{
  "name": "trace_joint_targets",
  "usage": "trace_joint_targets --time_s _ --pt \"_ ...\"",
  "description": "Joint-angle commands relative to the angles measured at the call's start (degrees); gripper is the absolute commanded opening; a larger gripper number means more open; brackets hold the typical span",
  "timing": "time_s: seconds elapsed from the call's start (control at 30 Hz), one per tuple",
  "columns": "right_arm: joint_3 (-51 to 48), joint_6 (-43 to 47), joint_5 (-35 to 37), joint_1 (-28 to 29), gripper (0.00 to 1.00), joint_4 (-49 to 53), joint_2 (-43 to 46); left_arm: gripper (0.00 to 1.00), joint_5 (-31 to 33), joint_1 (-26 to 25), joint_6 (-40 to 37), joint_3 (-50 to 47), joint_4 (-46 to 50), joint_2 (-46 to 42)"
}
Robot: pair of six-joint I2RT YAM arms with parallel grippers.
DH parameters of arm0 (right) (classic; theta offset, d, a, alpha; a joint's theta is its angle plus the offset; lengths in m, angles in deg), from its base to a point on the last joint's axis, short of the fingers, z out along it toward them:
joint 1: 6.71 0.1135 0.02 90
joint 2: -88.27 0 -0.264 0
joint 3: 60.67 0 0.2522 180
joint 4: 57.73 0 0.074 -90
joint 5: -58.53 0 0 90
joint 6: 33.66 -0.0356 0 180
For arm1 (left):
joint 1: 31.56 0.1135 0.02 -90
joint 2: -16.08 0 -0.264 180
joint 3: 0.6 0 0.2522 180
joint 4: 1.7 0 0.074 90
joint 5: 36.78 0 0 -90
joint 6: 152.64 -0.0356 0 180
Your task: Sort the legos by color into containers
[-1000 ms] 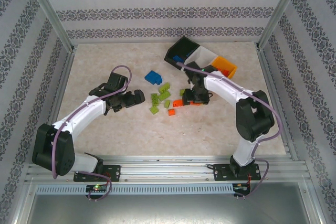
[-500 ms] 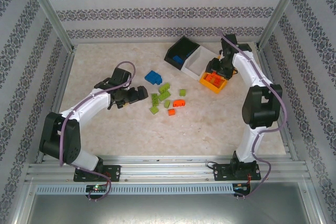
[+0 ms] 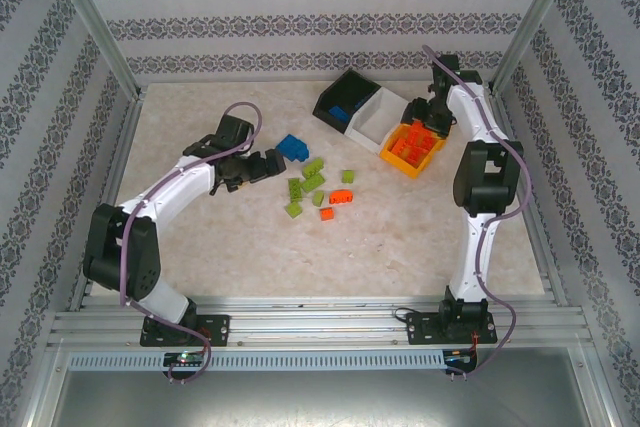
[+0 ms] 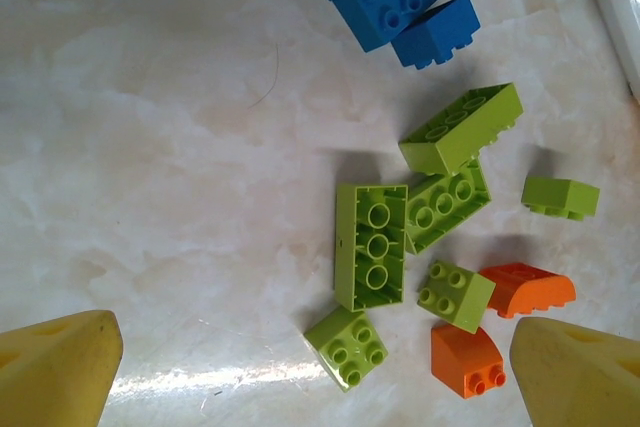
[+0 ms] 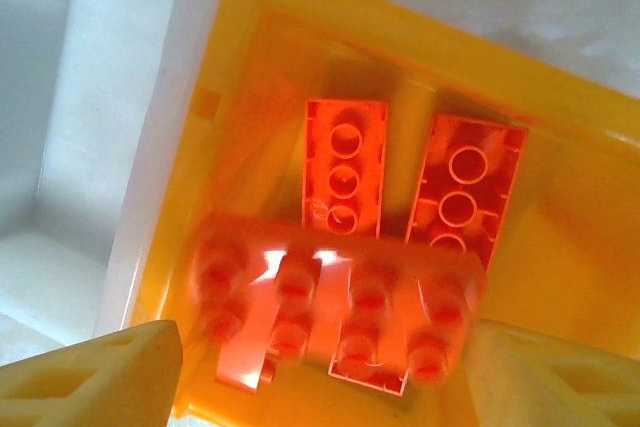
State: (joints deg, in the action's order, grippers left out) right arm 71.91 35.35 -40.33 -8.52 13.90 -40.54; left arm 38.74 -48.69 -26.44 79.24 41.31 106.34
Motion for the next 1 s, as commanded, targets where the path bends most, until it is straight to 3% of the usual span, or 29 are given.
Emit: trace_joint_targets --time_s 0.0,0.4,0.7,0.97 --pt "2.6 0.1 -0.4 -0.8 0.77 2.1 -0.9 1.0 1.5 0.4 -0.9 1.9 1.3 1.1" --pt "-2.7 -0.9 -4.5 -1.7 0.81 0.2 5.9 1.0 -0.4 -0.1 2.0 4.3 -0.4 4.4" --pt "-15.6 -2.1 -13.3 -1.6 0.82 -5.1 17.3 1.0 -1.8 -2.8 3.3 3.4 -1.5 5.3" --pt "-28.0 -0.6 -16.9 1.3 0.82 -7.5 27.3 1.0 -2.3 -4.8 3.3 0.4 -2.5 3.9"
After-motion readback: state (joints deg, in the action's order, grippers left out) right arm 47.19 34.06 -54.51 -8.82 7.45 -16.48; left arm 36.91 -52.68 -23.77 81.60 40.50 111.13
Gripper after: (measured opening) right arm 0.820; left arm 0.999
